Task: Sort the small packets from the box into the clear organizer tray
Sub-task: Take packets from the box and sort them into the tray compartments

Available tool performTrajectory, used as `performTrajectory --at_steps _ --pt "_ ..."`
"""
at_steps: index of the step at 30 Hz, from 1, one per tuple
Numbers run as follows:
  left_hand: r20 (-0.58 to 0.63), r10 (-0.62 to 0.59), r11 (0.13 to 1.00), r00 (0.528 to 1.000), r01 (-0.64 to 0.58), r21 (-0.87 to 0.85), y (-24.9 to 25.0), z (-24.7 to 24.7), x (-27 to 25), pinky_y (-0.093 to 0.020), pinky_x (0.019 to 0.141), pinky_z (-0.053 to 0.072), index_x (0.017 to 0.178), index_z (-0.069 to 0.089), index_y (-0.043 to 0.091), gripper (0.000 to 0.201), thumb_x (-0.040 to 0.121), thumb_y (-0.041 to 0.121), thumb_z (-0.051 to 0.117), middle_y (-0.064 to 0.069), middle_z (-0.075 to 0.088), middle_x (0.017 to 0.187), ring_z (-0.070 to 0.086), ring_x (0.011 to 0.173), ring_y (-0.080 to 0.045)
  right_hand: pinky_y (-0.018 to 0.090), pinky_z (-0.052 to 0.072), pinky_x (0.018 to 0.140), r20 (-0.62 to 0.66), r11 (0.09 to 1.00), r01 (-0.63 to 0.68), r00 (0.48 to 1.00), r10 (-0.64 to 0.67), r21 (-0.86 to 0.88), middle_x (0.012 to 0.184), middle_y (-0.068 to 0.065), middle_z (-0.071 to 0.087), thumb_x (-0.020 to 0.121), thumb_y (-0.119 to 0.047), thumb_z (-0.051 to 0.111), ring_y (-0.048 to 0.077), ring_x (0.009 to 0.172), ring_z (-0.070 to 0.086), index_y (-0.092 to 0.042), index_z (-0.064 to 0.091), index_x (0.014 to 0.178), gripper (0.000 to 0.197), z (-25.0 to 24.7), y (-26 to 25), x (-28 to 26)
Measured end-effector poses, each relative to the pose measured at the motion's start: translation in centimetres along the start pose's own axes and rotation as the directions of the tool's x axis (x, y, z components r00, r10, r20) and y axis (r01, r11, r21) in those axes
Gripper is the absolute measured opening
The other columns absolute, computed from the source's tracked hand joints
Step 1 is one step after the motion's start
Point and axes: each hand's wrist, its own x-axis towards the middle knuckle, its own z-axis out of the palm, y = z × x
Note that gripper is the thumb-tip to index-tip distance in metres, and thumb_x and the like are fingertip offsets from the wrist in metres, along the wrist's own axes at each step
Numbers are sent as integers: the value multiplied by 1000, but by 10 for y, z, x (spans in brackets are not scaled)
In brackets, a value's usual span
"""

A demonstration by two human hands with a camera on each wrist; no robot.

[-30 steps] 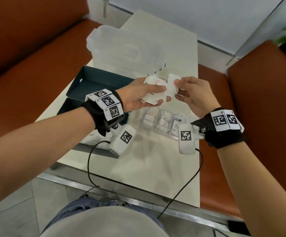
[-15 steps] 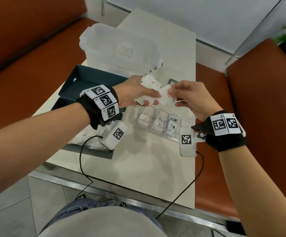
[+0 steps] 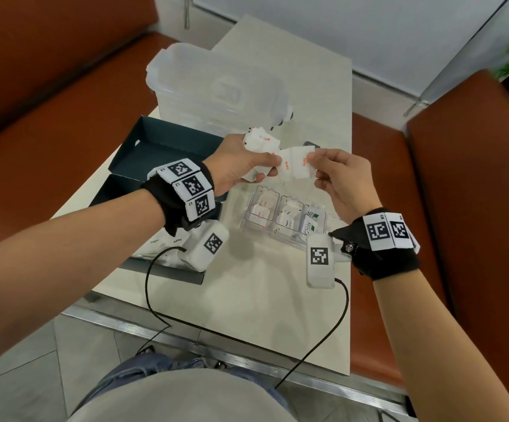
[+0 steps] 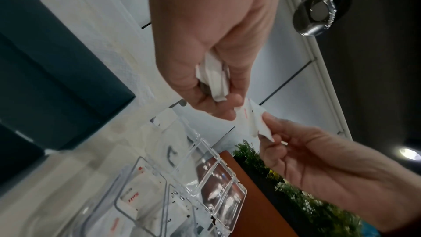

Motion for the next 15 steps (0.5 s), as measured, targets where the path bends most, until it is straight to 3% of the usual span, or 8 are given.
performTrajectory --at_steps 3,10,15 --pt "22 27 998 999 -28 52 0 0 0 -22 49 47 105 63 3 29 79 -1 76 -14 71 94 67 74 -23 21 48 56 9 994 48 999 -47 -95 69 2 60 82 -5 73 11 58 51 -3 67 90 9 7 1 -1" --pt "60 15 998 998 -19 59 6 -2 2 -21 51 50 112 63 0 39 76 0 79 -8 73 91 68 72 -17 19 51 55 -45 924 187 976 -214 -333 69 2 68 78 -13 77 7 54 58 -18 69 77 10 16 5 1" --pt "93 20 995 995 -29 98 8 -6 4 -21 53 52 100 66 5 29 75 1 80 -2 75 82 70 71 -14 19 53 54 -16 903 229 968 -252 -363 70 3 70 78 -14 78 5 52 59 -17 70 79 9 18 5 4"
